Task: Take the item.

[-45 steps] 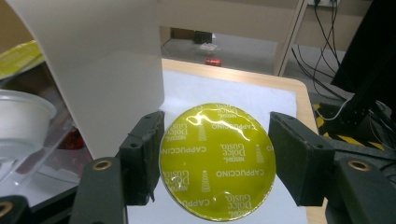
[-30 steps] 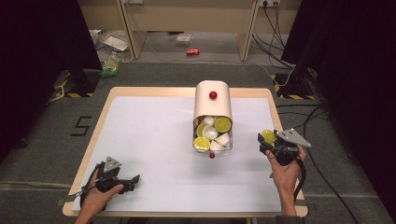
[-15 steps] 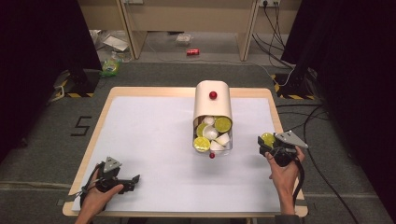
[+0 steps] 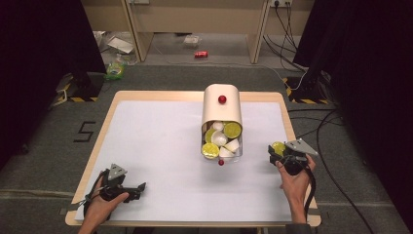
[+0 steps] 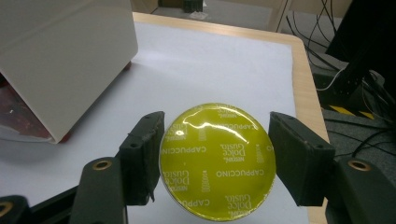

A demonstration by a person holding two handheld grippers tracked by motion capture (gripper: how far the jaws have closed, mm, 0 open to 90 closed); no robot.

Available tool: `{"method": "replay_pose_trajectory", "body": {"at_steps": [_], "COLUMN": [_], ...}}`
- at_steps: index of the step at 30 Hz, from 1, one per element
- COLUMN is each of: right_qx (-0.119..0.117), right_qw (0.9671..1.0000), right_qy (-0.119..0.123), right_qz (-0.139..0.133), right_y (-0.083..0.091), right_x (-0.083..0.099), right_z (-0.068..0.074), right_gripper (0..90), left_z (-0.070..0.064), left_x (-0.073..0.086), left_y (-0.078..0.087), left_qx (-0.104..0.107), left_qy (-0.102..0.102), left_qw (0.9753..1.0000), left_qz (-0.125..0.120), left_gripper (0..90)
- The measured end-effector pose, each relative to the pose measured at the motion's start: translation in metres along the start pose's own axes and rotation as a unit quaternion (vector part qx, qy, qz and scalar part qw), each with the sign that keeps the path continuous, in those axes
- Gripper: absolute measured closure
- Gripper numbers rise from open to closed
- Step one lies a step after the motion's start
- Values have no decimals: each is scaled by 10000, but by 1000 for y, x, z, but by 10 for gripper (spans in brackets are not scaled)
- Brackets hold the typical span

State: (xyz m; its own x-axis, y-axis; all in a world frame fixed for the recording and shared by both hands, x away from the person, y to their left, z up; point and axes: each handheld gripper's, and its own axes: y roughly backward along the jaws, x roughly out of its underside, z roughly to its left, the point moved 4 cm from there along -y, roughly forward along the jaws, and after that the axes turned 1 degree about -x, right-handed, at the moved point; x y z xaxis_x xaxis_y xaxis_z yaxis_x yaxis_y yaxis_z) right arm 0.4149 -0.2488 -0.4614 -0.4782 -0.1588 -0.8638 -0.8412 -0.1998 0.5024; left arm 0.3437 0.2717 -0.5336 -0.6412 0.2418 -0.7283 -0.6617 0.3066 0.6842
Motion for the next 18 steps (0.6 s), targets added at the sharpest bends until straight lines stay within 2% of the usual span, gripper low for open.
{"method": "replay_pose_trajectory", "body": {"at_steps": [18], "right_qx": [39], "right_qw": [9999], "right_qy": [33], "right_qz": [157], "right_y": [-8], "right_x": [11], "right_z": [-3], "right_gripper": [385], "left_z": [0], "left_x": [0], "left_y": [0], "left_qx": [2], "left_qy": [-2], "left_qw": [10000], "left_qz": [1], "left_gripper": [0]}}
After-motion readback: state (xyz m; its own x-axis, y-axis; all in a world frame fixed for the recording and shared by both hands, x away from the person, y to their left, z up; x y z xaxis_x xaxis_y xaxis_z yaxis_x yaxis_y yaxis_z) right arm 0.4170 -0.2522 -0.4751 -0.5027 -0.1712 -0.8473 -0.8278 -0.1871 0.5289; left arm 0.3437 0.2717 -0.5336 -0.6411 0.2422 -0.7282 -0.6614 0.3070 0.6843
